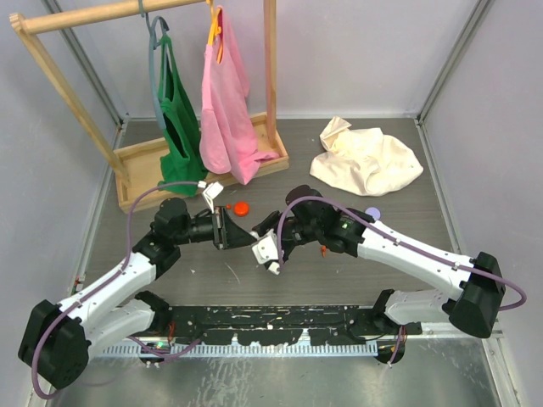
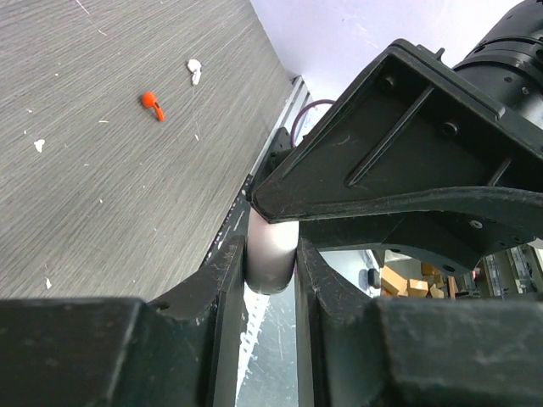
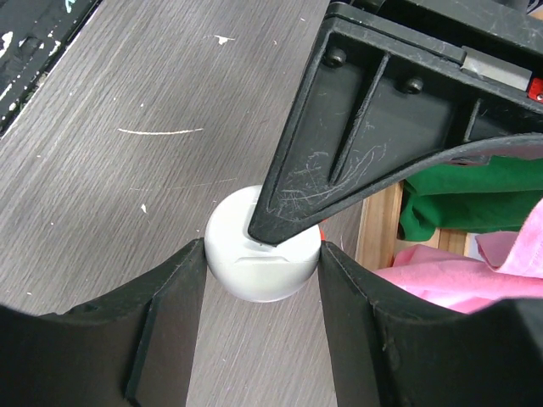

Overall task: Insert the wireless bluetooth earbuds into the charging case
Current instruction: Pick up the charging case at the center of the board.

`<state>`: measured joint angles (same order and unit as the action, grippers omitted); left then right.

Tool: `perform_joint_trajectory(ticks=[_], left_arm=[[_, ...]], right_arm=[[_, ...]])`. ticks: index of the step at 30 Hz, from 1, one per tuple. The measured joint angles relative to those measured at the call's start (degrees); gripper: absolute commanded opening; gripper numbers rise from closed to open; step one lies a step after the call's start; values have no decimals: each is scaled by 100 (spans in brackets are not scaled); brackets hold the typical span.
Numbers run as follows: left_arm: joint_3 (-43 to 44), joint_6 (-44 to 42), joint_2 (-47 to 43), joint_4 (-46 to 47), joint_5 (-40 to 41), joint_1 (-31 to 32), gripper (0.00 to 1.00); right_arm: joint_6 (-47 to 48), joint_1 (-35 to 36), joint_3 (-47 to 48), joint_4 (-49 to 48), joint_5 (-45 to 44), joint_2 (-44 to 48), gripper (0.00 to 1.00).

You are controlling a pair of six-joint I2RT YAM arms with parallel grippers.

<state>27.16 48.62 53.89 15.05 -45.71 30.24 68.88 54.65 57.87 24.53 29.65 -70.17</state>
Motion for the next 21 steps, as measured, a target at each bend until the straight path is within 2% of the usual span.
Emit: perform_joint_trajectory(ticks=[10,11,12,21], left_arm=[[-59,-258,-232,-74,186,2,0],[-85,-308,-310,-74,258,0,0],[-127,-352,-433,-81,339,2,0],[-608,-761,-1279,-4,1012,2,0]], right_arm=[[-22,44,7,-48,-138,0,63],[-31,55,11,-74,-160,0,75],[-52,63,13,-103,-197,0,98],[-907,24,13,-247,-610,-72,99]])
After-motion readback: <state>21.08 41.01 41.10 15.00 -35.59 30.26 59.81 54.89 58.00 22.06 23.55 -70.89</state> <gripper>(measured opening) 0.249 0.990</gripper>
